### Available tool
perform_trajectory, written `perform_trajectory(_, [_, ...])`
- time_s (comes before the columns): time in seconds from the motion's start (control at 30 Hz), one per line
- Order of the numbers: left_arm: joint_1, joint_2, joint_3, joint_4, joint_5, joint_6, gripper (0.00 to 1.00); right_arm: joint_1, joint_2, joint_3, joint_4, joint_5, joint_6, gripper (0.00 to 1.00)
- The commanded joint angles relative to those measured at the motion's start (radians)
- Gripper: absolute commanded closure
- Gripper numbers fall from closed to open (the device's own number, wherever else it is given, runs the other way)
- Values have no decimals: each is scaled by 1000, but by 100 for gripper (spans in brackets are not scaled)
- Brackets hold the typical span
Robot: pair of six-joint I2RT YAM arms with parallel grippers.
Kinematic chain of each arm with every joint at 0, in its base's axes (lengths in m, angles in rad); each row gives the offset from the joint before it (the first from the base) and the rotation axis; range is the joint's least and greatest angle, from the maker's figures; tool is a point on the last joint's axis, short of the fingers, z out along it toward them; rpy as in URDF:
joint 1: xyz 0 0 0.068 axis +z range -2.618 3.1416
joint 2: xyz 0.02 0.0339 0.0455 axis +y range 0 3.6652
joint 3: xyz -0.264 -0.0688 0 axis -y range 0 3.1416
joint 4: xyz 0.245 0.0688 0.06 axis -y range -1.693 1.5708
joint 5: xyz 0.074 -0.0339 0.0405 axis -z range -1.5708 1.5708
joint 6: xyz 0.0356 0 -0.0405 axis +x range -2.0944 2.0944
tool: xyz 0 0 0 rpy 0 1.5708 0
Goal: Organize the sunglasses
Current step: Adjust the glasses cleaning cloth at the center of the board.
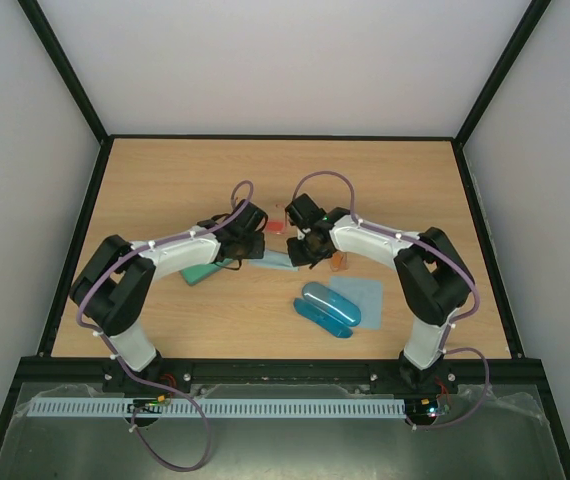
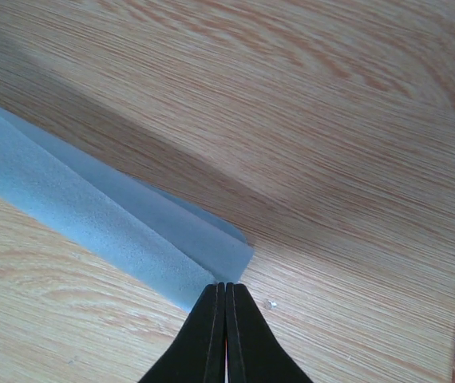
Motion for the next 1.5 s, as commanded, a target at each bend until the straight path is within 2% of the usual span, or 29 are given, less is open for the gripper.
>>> perform_trajectory(0.0, [5, -15, -1, 22, -27, -4, 98, -1, 21, 6, -20, 24, -13, 99])
perform_trajectory(0.5, [7, -14, 19, 19, -36, -3, 98, -2, 21, 77, -63, 88, -40, 99])
perform_trajectory(0.87, [5, -164, -4, -32, -27, -27, 98, 4, -128, 23, -79, -1, -37, 99])
perform_trajectory(1.47, [-19, -427, 13, -234, 76, -126, 98, 123, -344, 94, -286, -41, -29, 99])
